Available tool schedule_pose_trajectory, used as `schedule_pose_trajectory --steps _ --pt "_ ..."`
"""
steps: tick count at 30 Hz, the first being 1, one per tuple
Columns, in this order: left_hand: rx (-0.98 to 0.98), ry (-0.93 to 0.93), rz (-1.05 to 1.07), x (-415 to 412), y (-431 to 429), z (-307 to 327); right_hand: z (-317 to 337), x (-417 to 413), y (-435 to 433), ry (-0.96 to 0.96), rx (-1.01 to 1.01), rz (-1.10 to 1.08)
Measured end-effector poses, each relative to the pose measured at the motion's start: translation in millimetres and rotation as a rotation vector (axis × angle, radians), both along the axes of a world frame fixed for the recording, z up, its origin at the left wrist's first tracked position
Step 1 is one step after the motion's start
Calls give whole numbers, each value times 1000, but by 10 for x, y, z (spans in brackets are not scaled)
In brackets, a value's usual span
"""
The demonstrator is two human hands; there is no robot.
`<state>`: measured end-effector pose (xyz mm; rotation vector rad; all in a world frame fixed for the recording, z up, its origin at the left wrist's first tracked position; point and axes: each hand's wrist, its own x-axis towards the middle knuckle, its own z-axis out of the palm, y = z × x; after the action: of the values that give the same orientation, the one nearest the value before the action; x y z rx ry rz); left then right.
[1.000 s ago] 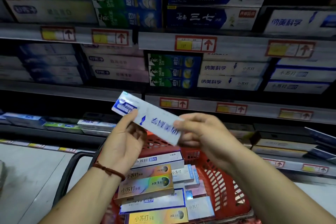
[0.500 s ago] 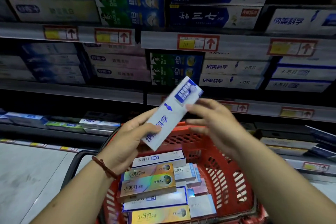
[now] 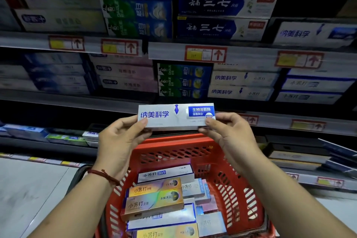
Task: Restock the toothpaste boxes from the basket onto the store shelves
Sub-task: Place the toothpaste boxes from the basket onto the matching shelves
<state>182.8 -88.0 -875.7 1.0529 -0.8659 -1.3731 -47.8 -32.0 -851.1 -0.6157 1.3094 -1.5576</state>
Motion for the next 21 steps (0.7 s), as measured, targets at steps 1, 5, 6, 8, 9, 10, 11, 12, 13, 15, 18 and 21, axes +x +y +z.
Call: schedule_pose_trajectory --steps 1,5,6,8,9,10,11,12,13,15,18,21 --pt "-5 -20 -3 -8 18 -1 -1 14 23 69 22 -10" --pt "-24 -106 -15 -50 118 3 4 -21 95 386 82 -51" --pt "-34 -135 -24 -68 146 6 37 -43 105 407 58 -49" --pt "-55 -168 -32 -120 180 30 114 -108 122 434 5 -30" --pt "-67 -175 -29 -149 195 59 156 -143 129 458 -13 -17" --pt "-84 -190 -28 -185 210 100 197 -182 132 487 -24 -10" --pt "-106 -216 -26 -229 226 149 244 -224 142 514 -32 -13" --pt "-130 -249 -29 -281 242 206 278 -277 144 539 -34 -26" --pt "-153 -280 -38 -346 261 276 311 -338 152 558 -33 -42" --pt "-194 -322 -56 -506 286 418 399 -470 176 588 -39 -62" --pt "-235 -367 -60 -796 290 628 551 -692 229 634 -48 -104" --pt "-296 -351 -86 -1134 308 848 703 -947 306 653 -69 -149"
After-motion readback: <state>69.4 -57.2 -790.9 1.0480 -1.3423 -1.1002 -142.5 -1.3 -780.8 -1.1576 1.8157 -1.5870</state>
